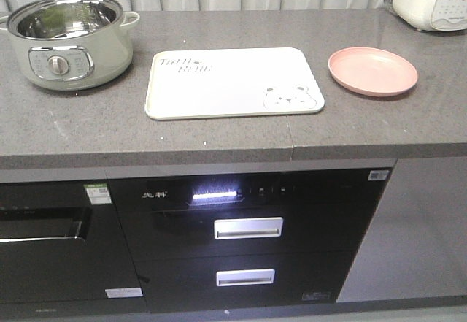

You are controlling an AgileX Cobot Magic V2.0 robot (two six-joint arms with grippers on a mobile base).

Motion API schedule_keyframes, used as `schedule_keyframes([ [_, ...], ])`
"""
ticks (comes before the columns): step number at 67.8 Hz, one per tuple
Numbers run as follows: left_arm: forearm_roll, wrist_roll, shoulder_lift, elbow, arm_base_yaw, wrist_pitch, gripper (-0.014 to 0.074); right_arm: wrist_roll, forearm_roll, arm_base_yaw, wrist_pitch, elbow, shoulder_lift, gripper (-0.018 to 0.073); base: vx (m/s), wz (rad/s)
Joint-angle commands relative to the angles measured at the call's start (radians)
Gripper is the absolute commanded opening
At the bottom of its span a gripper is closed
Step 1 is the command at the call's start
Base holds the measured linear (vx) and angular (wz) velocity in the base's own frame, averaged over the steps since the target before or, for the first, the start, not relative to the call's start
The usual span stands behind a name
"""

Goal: Transfer vegetables to tray and serve

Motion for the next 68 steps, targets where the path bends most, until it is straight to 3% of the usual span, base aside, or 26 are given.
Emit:
schedule_keyframes([
  [1,-0.003,-0.009,-0.014,0.027,0.000,-0.073,-0.0006,-0.007,-0.008,-0.003,-0.077,0.016,-0.008,-0.0006,0.22,0.04],
  [68,-0.003,-0.009,-0.014,0.027,0.000,-0.073,-0.0006,-0.007,-0.009,-0.003,-0.078,0.016,-0.008,-0.0006,0.17,0.00],
])
